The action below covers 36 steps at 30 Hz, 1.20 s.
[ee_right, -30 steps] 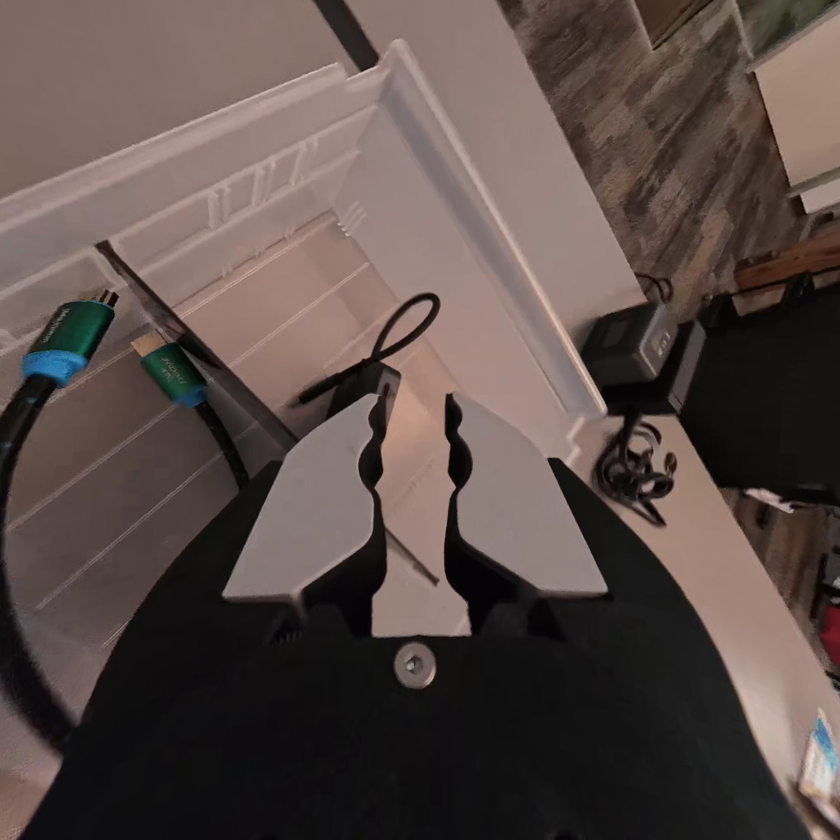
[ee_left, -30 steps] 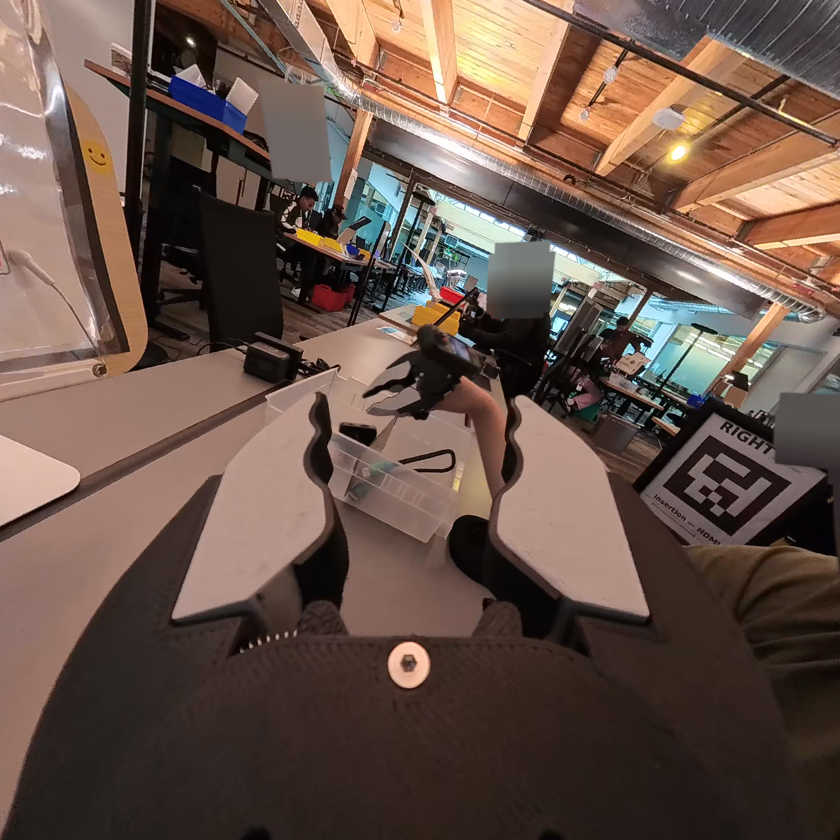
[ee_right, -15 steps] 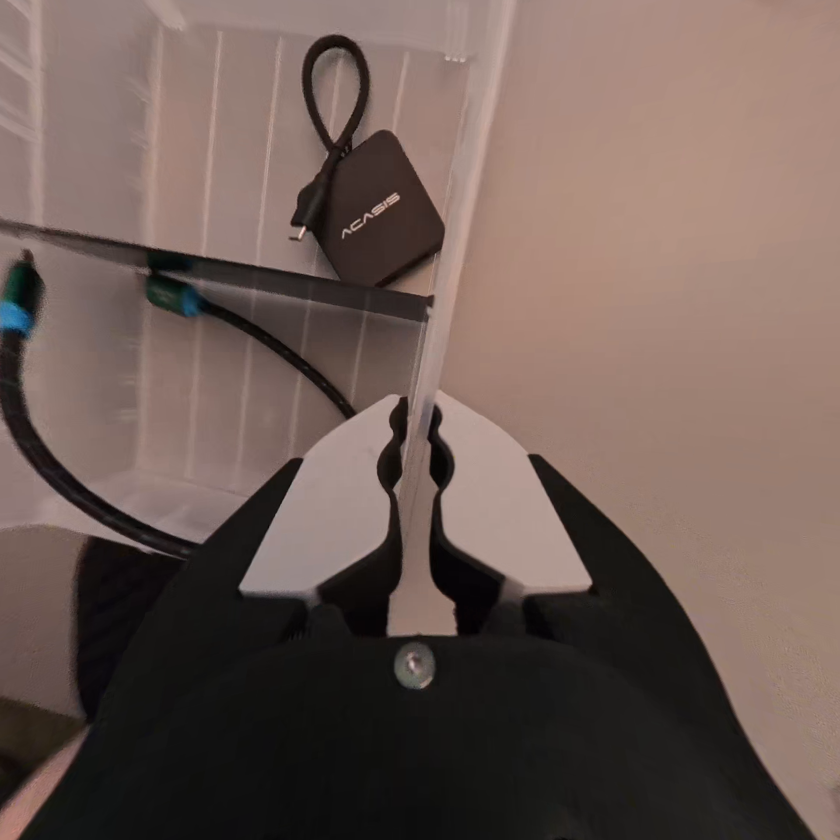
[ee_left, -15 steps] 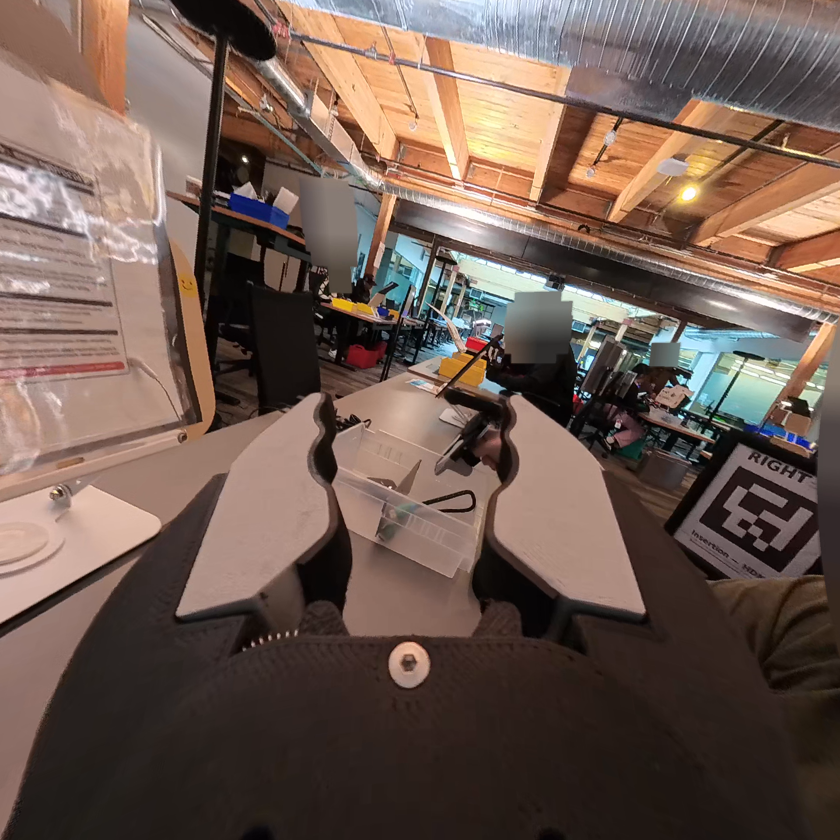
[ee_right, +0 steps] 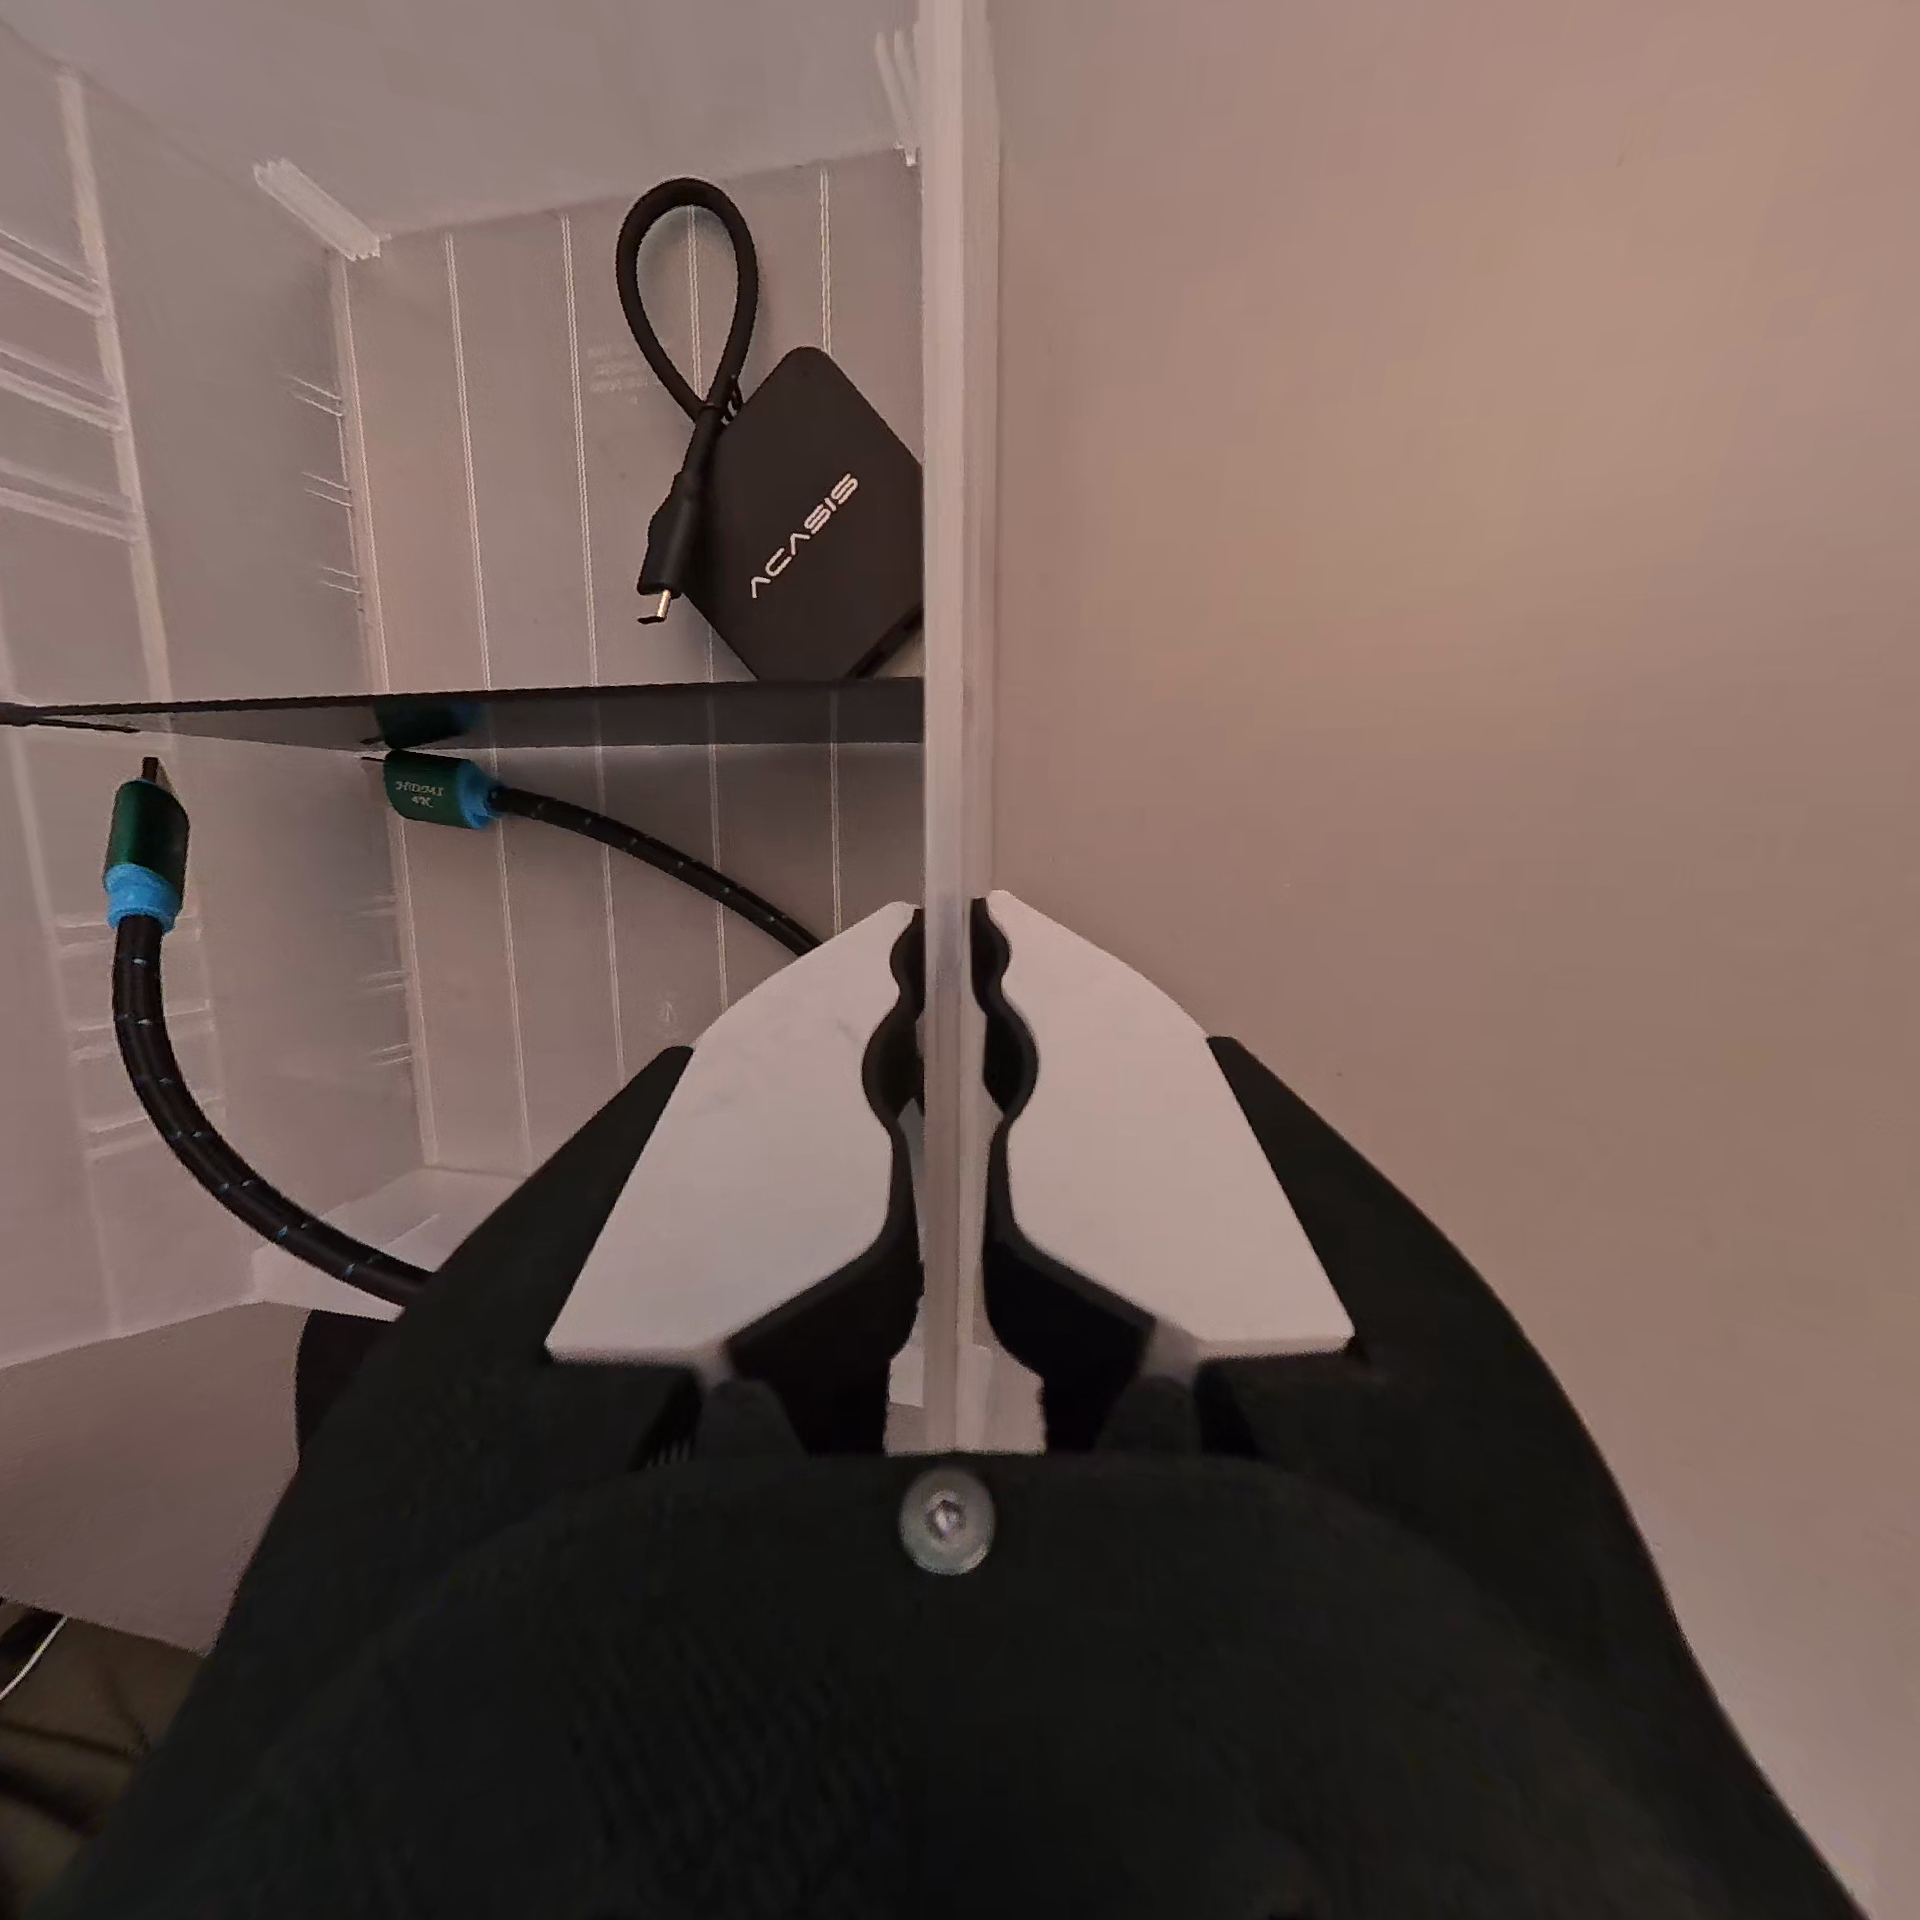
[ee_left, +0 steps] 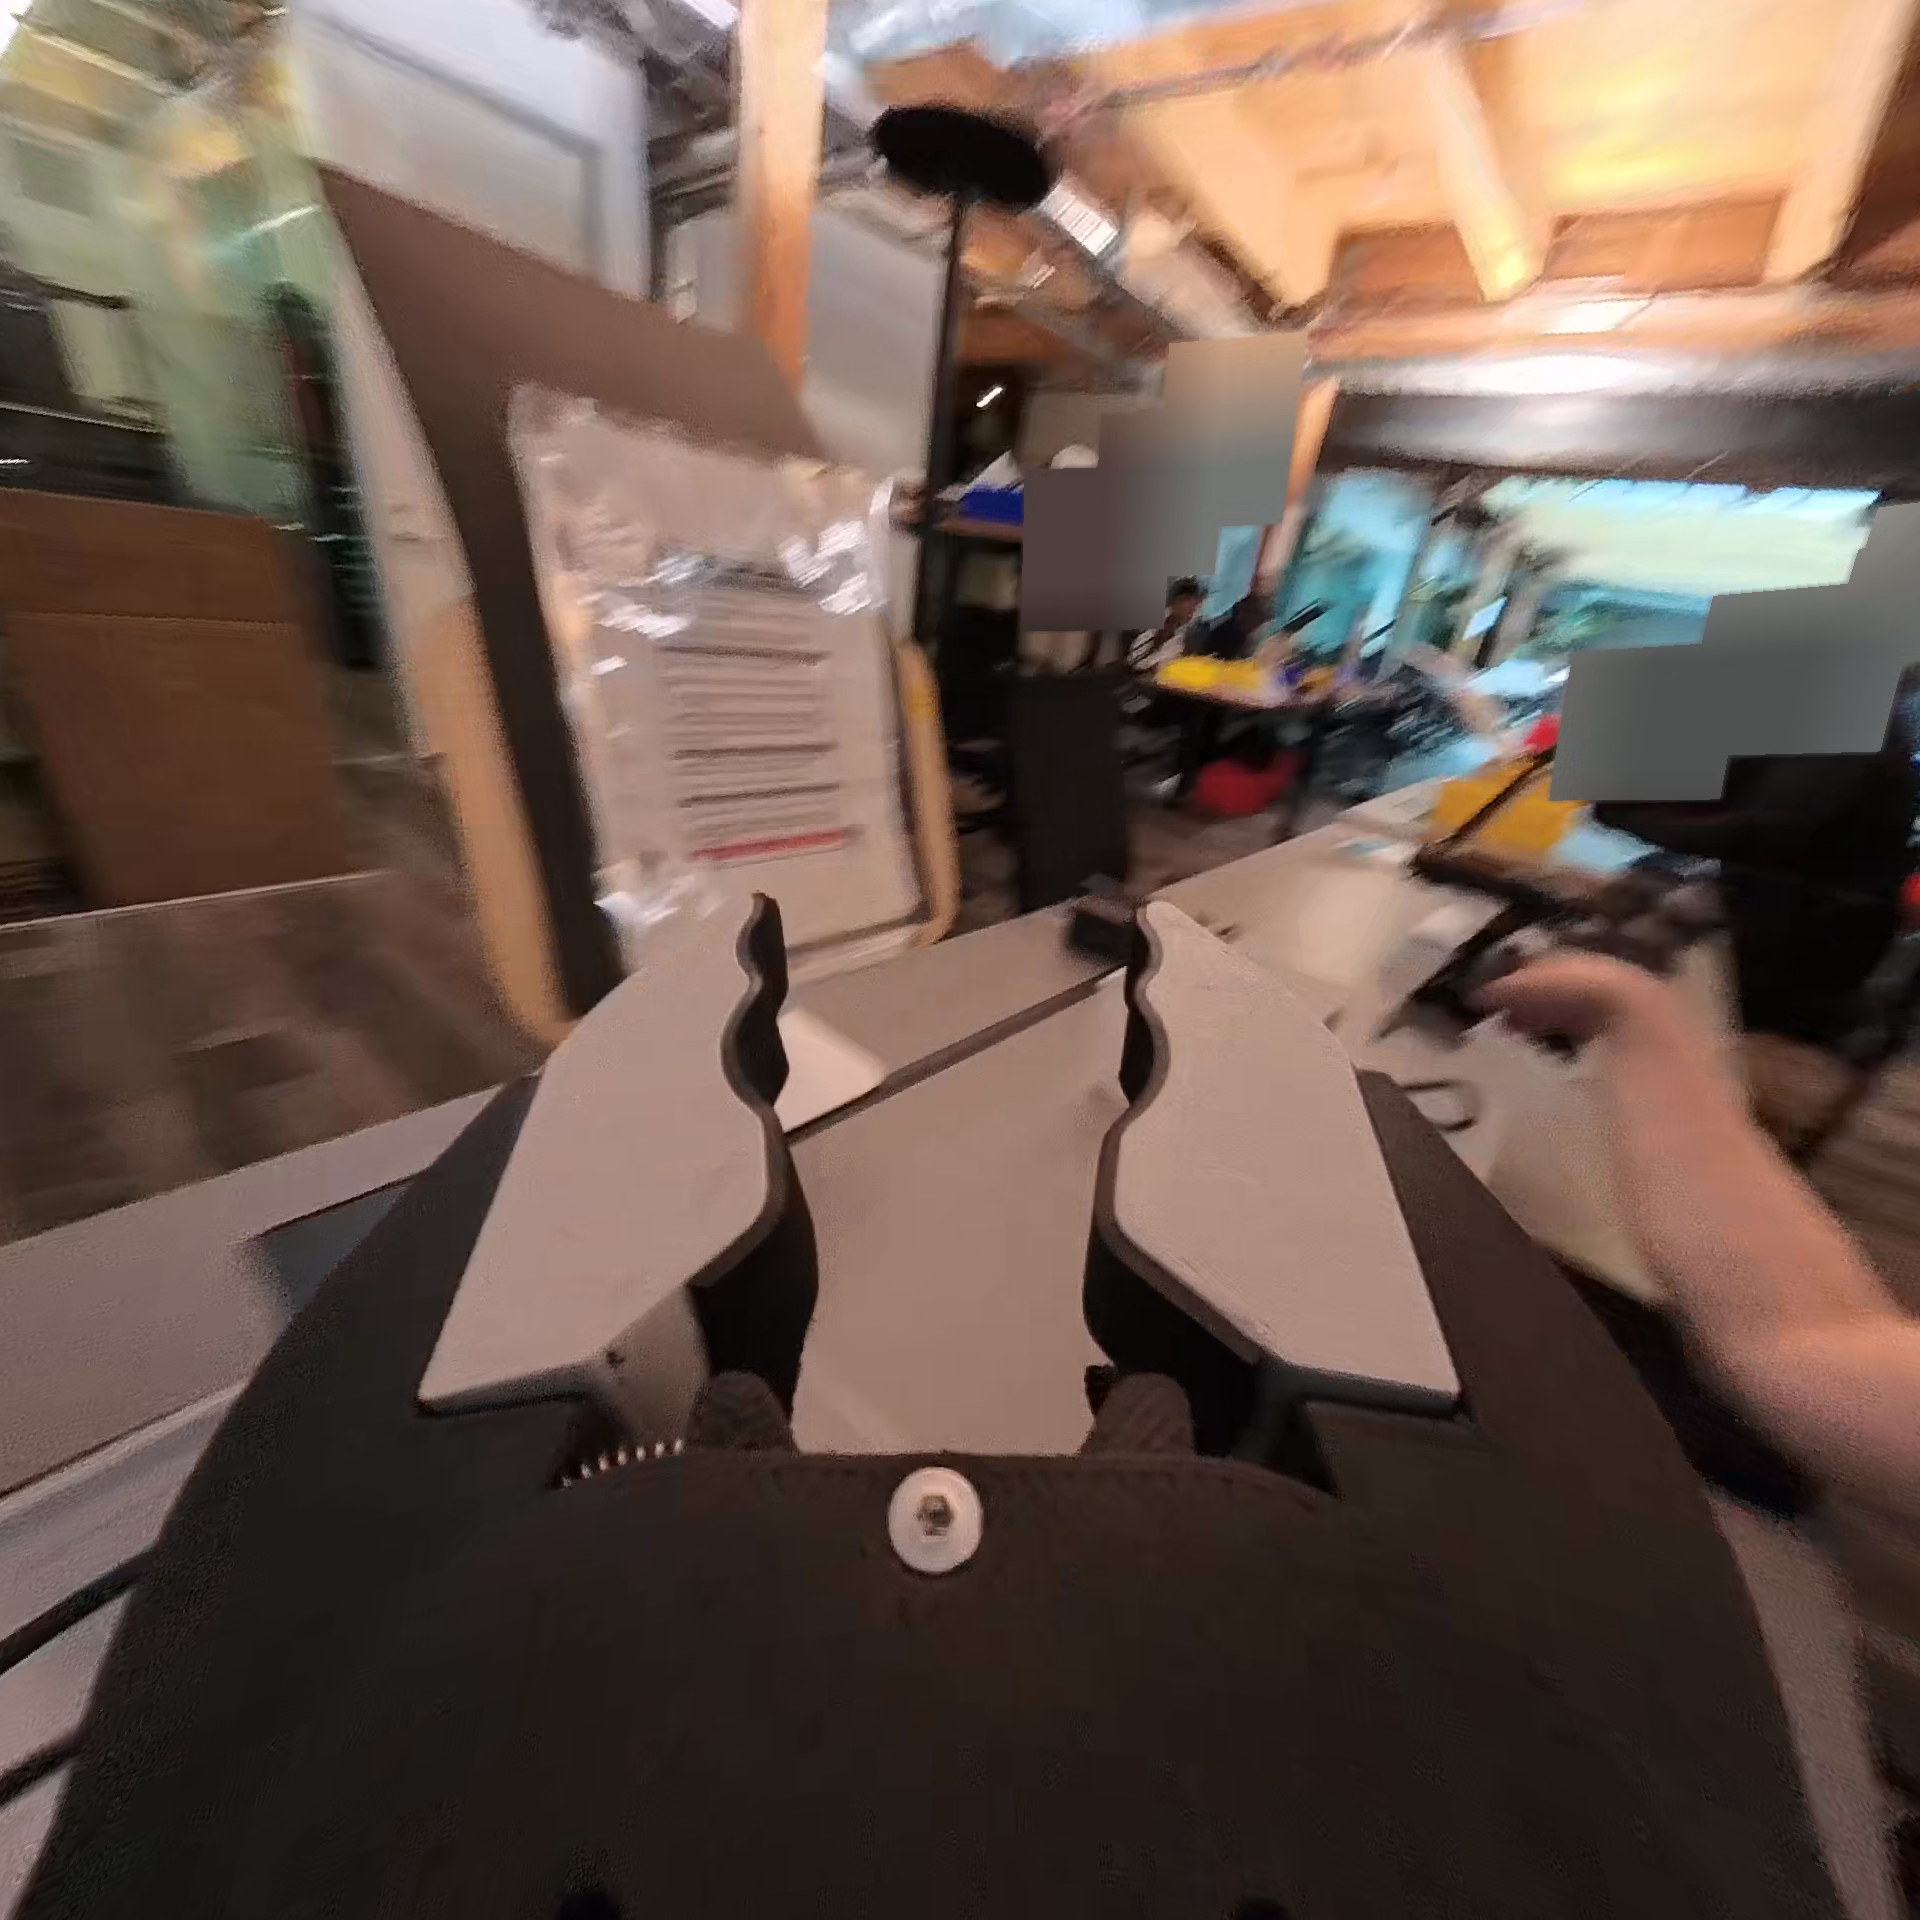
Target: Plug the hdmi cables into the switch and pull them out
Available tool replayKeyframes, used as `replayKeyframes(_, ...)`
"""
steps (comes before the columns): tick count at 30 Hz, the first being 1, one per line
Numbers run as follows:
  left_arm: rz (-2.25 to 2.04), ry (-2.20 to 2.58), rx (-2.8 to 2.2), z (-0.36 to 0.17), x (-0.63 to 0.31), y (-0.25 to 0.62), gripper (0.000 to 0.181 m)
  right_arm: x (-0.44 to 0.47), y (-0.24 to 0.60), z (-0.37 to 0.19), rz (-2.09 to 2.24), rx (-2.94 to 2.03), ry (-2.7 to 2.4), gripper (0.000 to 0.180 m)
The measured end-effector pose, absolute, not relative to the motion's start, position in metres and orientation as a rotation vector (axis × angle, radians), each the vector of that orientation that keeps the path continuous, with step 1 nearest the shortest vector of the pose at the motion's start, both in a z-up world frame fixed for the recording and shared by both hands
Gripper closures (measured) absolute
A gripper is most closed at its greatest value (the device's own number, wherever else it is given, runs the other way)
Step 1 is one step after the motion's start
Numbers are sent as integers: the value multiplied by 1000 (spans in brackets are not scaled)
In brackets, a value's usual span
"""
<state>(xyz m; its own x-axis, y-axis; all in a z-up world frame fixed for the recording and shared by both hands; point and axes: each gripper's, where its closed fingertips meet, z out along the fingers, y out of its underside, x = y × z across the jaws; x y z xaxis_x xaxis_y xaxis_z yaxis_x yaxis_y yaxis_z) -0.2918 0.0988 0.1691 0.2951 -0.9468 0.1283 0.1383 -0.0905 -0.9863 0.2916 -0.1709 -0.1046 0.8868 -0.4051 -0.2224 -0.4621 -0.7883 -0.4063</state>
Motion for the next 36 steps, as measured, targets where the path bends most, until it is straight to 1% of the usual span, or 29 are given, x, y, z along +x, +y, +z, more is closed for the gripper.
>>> replayKeyframes(2, -895, 904, -1381, 153, -319, 108, 117, 301, -172, -98, 64, -2595, 646, 162)
replayKeyframes(4, -669, 927, -1362, 143, -345, 117, 126, 303, -169, -83, -3, -2551, 630, 160)
replayKeyframes(5, -591, 919, -1366, 138, -355, 121, 126, 302, -165, -72, -31, -2519, 618, 159)
replayKeyframes(7, -564, 998, -1435, 117, -360, 118, 127, 305, -160, -48, -157, -2454, 588, 154)
replayKeyframes(9, -586, 1120, -1570, 86, -356, 111, 121, 302, -152, -21, -289, -2377, 513, 149)
replayKeyframes(12, -404, 1246, -1747, 42, -357, 122, 115, 282, -135, 21, -421, -2259, 361, 145)
replayKeyframes(15, -329, 1369, -1806, 17, -346, 124, 109, 256, -116, 55, -539, -2152, 213, 146)
replayKeyframes(18, -217, 1508, -1814, -3, -331, 122, 105, 223, -94, 77, -554, -2065, 83, 146)
replayKeyframes(20, -123, 1587, -1859, -17, -321, 121, 103, 197, -78, 83, -458, -2018, -9, 146)
replayKeyframes(22, 64, 1633, -1915, -32, -318, 129, 95, 178, -69, 84, -352, -2001, -57, 146)
replayKeyframes(26, 306, 1692, -2033, -60, -309, 138, 84, 173, -67, 79, -325, -2026, -73, 145)
replayKeyframes(36, 624, 1704, -2078, -84, -306, 152, 80, 181, -76, 83, -268, -1999, -38, 145)
